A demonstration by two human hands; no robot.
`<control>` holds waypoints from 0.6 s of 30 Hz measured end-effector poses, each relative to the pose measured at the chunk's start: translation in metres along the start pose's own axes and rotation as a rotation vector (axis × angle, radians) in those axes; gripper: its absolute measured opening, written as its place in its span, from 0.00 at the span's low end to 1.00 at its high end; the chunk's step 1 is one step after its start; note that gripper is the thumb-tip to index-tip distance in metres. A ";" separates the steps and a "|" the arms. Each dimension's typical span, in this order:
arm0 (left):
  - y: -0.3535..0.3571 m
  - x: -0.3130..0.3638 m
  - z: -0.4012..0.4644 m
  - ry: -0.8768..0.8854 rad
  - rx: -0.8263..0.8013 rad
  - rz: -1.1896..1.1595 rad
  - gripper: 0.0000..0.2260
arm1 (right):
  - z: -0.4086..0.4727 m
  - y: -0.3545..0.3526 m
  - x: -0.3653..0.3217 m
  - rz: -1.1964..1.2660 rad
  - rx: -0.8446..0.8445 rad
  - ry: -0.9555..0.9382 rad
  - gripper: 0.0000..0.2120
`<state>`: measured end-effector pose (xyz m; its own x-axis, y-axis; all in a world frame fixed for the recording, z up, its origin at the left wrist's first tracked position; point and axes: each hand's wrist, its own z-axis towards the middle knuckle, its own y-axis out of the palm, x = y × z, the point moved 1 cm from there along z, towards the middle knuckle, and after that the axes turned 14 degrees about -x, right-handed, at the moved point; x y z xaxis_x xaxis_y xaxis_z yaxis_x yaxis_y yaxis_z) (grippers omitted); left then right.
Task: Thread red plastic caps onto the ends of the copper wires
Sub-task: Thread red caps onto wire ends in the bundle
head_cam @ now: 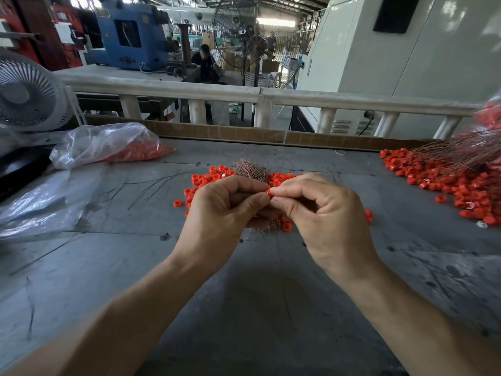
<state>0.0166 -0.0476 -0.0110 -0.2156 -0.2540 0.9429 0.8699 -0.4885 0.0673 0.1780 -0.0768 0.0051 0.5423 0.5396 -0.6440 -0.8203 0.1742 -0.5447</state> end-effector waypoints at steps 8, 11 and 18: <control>0.000 0.002 -0.002 -0.070 0.005 -0.080 0.10 | 0.000 0.003 0.000 -0.060 0.003 -0.013 0.07; 0.000 0.003 -0.002 -0.157 -0.010 -0.251 0.13 | -0.001 0.005 -0.002 -0.201 0.016 -0.051 0.08; 0.003 0.001 -0.002 -0.292 -0.068 -0.507 0.10 | -0.003 0.013 -0.005 -0.414 0.045 -0.034 0.07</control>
<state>0.0183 -0.0516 -0.0102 -0.4577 0.2605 0.8501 0.6577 -0.5442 0.5209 0.1650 -0.0792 -0.0007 0.8224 0.4429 -0.3571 -0.5417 0.4176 -0.7295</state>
